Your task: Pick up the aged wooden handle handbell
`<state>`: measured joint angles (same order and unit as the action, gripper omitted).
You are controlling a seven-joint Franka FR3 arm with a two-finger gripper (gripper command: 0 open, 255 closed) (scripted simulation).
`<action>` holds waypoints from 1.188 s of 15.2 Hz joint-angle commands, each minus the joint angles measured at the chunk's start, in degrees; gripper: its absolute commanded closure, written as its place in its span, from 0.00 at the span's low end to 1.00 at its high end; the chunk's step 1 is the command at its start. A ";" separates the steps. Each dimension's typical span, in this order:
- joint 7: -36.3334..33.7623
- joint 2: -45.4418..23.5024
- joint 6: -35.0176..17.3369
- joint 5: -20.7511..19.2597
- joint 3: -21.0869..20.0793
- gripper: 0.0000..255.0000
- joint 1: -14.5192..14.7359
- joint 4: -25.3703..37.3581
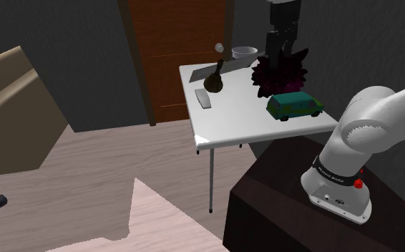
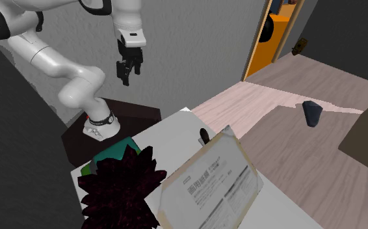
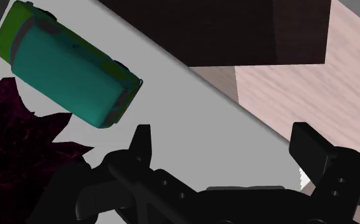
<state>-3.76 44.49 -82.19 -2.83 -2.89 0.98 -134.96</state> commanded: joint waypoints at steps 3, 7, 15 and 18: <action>-0.07 -4.33 -2.46 -0.78 0.34 0.00 -0.65 1.83; -0.31 -13.06 -6.61 -2.24 0.99 0.00 -1.85 6.36; -0.95 -30.61 -11.57 -4.73 2.22 0.00 -3.87 18.87; -1.13 -37.23 -12.27 -5.48 2.69 0.00 -4.50 24.79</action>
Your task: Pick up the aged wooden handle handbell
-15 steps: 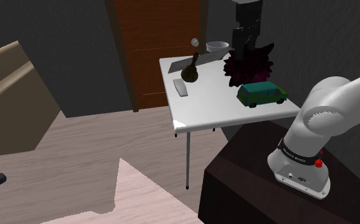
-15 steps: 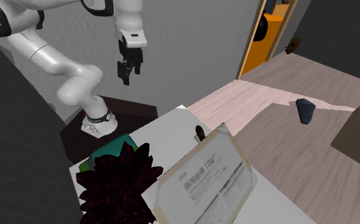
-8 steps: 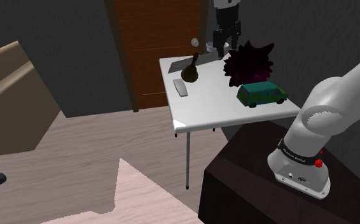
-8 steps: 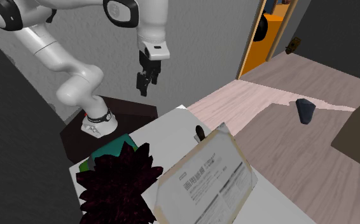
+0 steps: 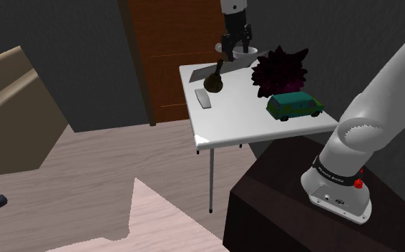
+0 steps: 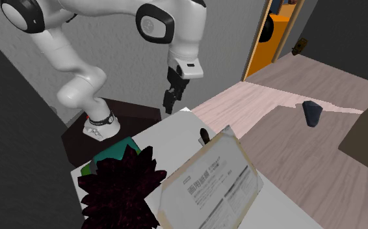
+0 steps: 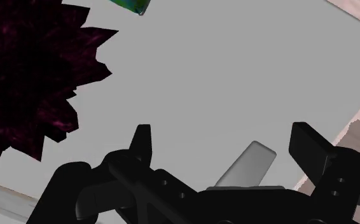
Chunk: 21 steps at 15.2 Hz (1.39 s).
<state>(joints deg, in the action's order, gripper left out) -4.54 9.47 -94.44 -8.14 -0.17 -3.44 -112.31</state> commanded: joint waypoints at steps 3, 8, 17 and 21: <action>-0.44 -8.93 -0.07 -0.81 0.50 0.00 -0.62 8.82; -0.31 -20.65 1.40 -1.57 1.39 0.00 -1.47 22.07; -0.97 -25.13 -2.80 -1.82 1.72 0.00 -1.86 22.33; -1.04 -25.20 -3.13 -1.82 1.72 1.00 -1.85 22.06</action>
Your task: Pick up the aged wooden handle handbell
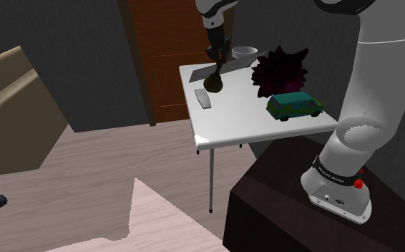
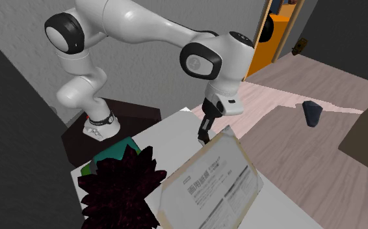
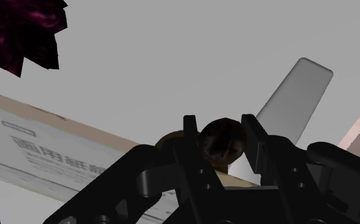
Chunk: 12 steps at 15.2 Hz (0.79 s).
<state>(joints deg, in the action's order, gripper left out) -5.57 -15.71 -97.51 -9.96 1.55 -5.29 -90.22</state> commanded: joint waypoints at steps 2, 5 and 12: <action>0.00 0.01 -0.08 0.00 0.01 1.00 -0.01 -0.07; 0.00 0.00 -0.08 0.00 0.00 1.00 -0.01 -0.06; 0.45 0.19 2.80 0.05 0.00 1.00 0.04 2.66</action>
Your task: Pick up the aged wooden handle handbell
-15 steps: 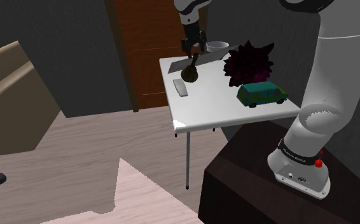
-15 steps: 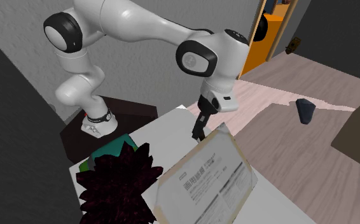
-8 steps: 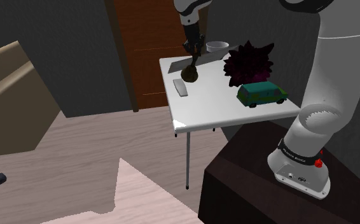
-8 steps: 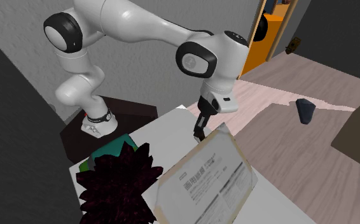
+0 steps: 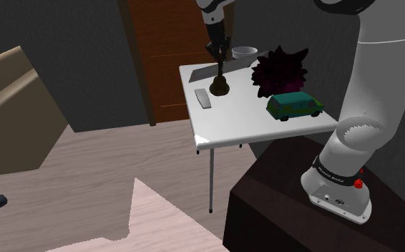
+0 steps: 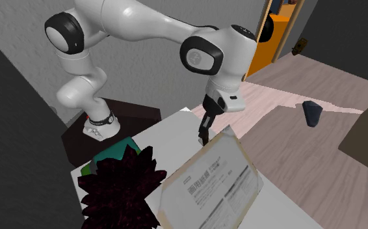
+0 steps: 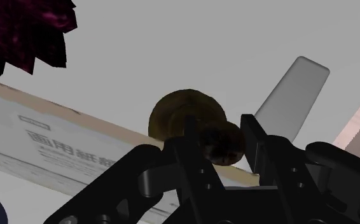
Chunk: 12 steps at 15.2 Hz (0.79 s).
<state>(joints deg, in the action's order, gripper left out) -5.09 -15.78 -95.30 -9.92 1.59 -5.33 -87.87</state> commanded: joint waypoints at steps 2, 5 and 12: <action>0.20 0.28 2.10 0.03 -0.04 1.00 0.11 1.83; 0.57 0.18 4.41 0.05 -0.04 1.00 0.16 4.26; 1.34 -0.46 9.35 0.06 -0.03 1.00 0.25 9.91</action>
<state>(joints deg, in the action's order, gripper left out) -3.89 -16.14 -86.54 -9.85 1.54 -5.06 -78.68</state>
